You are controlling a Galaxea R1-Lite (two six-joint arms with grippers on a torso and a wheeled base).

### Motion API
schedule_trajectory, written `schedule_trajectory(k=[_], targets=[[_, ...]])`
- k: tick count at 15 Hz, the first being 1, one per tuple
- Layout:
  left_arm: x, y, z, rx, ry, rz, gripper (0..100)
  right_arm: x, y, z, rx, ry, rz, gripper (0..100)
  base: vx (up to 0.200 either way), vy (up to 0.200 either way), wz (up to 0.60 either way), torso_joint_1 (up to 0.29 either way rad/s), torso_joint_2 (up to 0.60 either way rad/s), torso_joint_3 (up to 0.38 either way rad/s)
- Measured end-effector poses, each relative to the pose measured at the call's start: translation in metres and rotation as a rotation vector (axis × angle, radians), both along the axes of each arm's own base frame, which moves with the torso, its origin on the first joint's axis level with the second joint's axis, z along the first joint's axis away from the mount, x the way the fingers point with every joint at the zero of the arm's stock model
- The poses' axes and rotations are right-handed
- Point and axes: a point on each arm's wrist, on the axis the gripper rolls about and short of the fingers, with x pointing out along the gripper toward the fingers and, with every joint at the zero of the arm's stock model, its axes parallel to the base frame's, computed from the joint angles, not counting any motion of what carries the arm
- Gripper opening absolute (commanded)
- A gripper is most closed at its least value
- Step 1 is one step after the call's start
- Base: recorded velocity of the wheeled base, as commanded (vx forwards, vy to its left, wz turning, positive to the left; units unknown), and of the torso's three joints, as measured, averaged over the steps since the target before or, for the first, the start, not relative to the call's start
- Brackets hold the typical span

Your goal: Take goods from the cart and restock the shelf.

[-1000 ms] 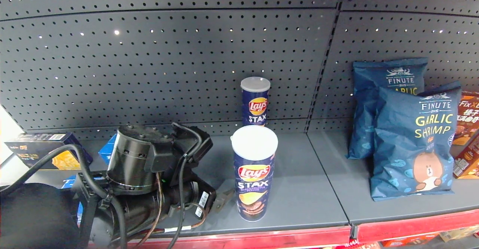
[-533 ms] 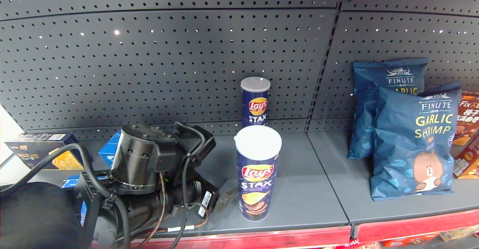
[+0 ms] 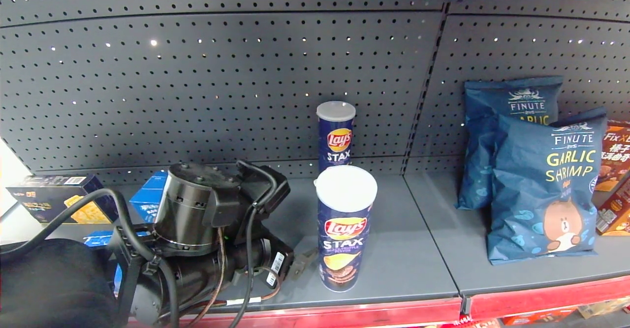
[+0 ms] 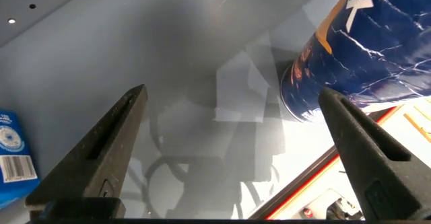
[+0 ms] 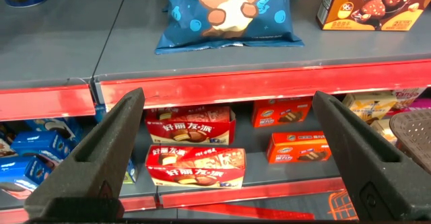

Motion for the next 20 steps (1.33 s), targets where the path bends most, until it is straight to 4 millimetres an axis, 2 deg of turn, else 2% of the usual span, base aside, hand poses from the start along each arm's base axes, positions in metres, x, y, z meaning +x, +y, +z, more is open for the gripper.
schedule_trajectory(k=[20], targets=[[0.0008, -0.008, -0.0048, 0.004, 0.014, -0.007, 100, 0.0, 0.0, 0.0, 0.0, 0.0, 0.0, 100, 0.0, 0.0, 0.0, 0.0, 0.0, 0.0]])
